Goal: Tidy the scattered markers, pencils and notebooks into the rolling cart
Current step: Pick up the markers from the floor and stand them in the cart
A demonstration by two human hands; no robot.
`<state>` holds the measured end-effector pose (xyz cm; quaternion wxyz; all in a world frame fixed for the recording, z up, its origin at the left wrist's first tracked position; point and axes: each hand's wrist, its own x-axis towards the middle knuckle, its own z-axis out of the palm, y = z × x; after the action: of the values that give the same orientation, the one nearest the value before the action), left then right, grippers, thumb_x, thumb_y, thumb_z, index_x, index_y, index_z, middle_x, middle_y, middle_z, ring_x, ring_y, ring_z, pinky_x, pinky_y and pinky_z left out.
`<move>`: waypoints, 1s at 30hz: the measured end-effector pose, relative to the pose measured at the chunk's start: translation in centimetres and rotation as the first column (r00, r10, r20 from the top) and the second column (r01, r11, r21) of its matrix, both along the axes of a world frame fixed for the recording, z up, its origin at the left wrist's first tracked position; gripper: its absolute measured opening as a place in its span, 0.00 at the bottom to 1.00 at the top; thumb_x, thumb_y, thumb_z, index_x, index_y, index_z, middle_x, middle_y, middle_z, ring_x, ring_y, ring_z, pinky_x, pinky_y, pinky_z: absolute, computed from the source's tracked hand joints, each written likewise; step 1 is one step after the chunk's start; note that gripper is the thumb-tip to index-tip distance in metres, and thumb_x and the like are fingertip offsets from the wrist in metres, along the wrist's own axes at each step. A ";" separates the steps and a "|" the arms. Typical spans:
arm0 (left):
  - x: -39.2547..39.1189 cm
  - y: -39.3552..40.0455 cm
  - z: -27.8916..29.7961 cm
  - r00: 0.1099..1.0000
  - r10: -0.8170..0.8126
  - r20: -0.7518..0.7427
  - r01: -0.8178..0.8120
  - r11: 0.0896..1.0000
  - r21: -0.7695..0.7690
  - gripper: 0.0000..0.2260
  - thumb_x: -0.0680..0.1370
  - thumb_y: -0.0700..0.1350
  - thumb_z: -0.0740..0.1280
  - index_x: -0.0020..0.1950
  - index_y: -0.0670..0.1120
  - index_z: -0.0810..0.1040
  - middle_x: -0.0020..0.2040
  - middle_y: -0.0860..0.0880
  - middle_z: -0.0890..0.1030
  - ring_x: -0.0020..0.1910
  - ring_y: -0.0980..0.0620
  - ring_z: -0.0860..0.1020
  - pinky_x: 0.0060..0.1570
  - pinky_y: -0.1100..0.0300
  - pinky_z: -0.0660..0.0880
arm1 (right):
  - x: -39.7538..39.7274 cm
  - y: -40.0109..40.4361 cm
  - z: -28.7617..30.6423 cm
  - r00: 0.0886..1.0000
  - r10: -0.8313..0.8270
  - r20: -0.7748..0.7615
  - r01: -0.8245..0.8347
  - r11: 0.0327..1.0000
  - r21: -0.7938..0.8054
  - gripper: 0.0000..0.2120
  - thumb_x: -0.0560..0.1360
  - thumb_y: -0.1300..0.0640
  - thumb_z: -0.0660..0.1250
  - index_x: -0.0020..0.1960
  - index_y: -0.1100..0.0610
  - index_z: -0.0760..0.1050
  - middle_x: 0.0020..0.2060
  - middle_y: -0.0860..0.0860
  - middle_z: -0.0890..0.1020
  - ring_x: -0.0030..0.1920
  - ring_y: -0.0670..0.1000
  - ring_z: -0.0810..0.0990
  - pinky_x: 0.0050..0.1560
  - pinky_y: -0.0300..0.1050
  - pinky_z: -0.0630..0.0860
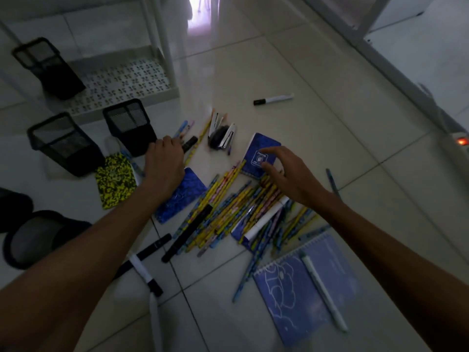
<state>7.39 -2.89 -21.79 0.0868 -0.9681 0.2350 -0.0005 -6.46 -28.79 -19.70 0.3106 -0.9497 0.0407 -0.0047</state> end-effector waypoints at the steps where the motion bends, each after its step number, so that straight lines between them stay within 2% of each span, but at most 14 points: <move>1: -0.3 0.0 0.0 1.000 0.010 -0.002 -0.010 1.000 0.020 0.10 0.77 0.38 0.62 0.57 0.37 0.72 0.50 0.37 0.76 0.47 0.38 0.75 0.47 0.48 0.70 | -0.9 0.0 0.3 0.999 0.037 0.019 -0.036 0.999 -0.020 0.14 0.81 0.51 0.63 0.64 0.54 0.74 0.62 0.52 0.76 0.61 0.50 0.75 0.59 0.43 0.72; 4: -1.3 -0.1 0.2 1.000 0.020 0.006 -0.020 0.999 0.041 0.11 0.78 0.39 0.61 0.59 0.36 0.70 0.52 0.35 0.74 0.49 0.37 0.73 0.48 0.47 0.70 | -3.6 0.0 1.0 0.980 0.198 0.021 -0.193 0.969 -0.154 0.08 0.76 0.52 0.68 0.54 0.51 0.79 0.53 0.51 0.78 0.52 0.50 0.76 0.49 0.42 0.70; 7: -2.4 -0.1 0.5 1.000 0.021 0.006 -0.021 0.999 -0.027 0.12 0.79 0.38 0.59 0.60 0.34 0.68 0.54 0.33 0.72 0.49 0.35 0.72 0.47 0.45 0.69 | -5.4 0.3 1.0 0.923 0.375 -0.088 -0.384 0.875 -0.296 0.11 0.72 0.49 0.71 0.52 0.52 0.79 0.52 0.53 0.78 0.51 0.53 0.76 0.51 0.44 0.71; 10: -3.0 0.0 0.9 0.999 -0.031 0.038 0.035 0.993 -0.111 0.15 0.78 0.39 0.60 0.62 0.33 0.68 0.54 0.33 0.71 0.47 0.35 0.72 0.44 0.45 0.68 | -6.1 0.5 0.7 0.883 0.432 -0.185 -0.470 0.793 -0.389 0.14 0.70 0.50 0.73 0.55 0.50 0.79 0.53 0.52 0.79 0.54 0.53 0.76 0.54 0.44 0.68; 14: -4.1 -0.1 1.5 0.976 -0.202 0.076 0.216 0.923 -0.318 0.16 0.76 0.43 0.59 0.58 0.33 0.71 0.48 0.35 0.73 0.43 0.38 0.72 0.40 0.47 0.67 | -6.1 0.5 0.6 0.864 0.465 -0.196 -0.498 0.722 -0.481 0.14 0.70 0.49 0.74 0.55 0.50 0.80 0.51 0.52 0.80 0.51 0.54 0.78 0.54 0.47 0.70; 16: -5.4 -0.9 2.0 0.977 -0.212 0.036 0.203 0.853 -0.481 0.15 0.75 0.41 0.60 0.58 0.34 0.71 0.45 0.37 0.74 0.42 0.40 0.73 0.40 0.48 0.68 | -6.1 0.5 0.3 0.859 0.472 -0.201 -0.503 0.700 -0.507 0.14 0.71 0.50 0.74 0.55 0.52 0.79 0.51 0.53 0.80 0.51 0.55 0.79 0.54 0.49 0.71; 19: -7.6 -2.9 2.9 0.973 -0.221 -0.072 0.129 0.771 -0.624 0.15 0.77 0.40 0.61 0.62 0.36 0.69 0.44 0.41 0.73 0.39 0.44 0.72 0.37 0.54 0.65 | -6.4 0.7 0.0 0.875 0.456 -0.161 -0.473 0.741 -0.477 0.11 0.76 0.53 0.69 0.56 0.56 0.77 0.52 0.55 0.80 0.51 0.58 0.78 0.53 0.51 0.72; 23: -10.1 -5.4 3.4 0.933 -0.315 -0.176 0.106 0.707 -0.699 0.13 0.79 0.43 0.58 0.63 0.41 0.65 0.41 0.45 0.71 0.30 0.50 0.70 0.29 0.57 0.62 | -7.1 0.3 0.3 0.919 0.377 -0.117 -0.391 0.831 -0.396 0.07 0.80 0.59 0.63 0.58 0.57 0.72 0.52 0.55 0.79 0.47 0.55 0.75 0.49 0.46 0.68; 25: -10.9 -6.5 3.5 0.918 -0.347 -0.194 0.115 0.700 -0.705 0.13 0.80 0.43 0.58 0.63 0.41 0.65 0.40 0.47 0.69 0.28 0.52 0.68 0.26 0.58 0.59 | -7.8 0.0 0.9 0.950 0.286 -0.129 -0.312 0.894 -0.320 0.05 0.81 0.59 0.59 0.56 0.57 0.71 0.48 0.55 0.76 0.42 0.54 0.71 0.45 0.44 0.65; 27: -11.6 -7.5 3.4 0.905 -0.372 -0.207 0.128 0.701 -0.702 0.12 0.80 0.43 0.58 0.62 0.42 0.65 0.40 0.48 0.69 0.27 0.51 0.68 0.25 0.58 0.60 | -8.9 -0.1 1.4 0.975 0.173 -0.139 -0.202 0.951 -0.235 0.05 0.82 0.57 0.56 0.53 0.58 0.69 0.43 0.54 0.73 0.38 0.53 0.68 0.41 0.47 0.65; 30: -12.7 -8.7 2.8 0.889 -0.404 -0.216 0.142 0.692 -0.708 0.11 0.81 0.45 0.58 0.61 0.42 0.66 0.38 0.50 0.66 0.28 0.53 0.67 0.26 0.59 0.61 | -11.9 -0.8 1.3 0.967 0.059 -0.249 -0.085 0.992 -0.096 0.07 0.82 0.55 0.57 0.49 0.58 0.68 0.37 0.51 0.71 0.34 0.52 0.67 0.37 0.47 0.64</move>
<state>-5.33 -11.58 -19.03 -0.3149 -0.8690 0.3741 0.0762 -18.33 -29.60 -18.39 0.2523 -0.9589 0.0440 0.1219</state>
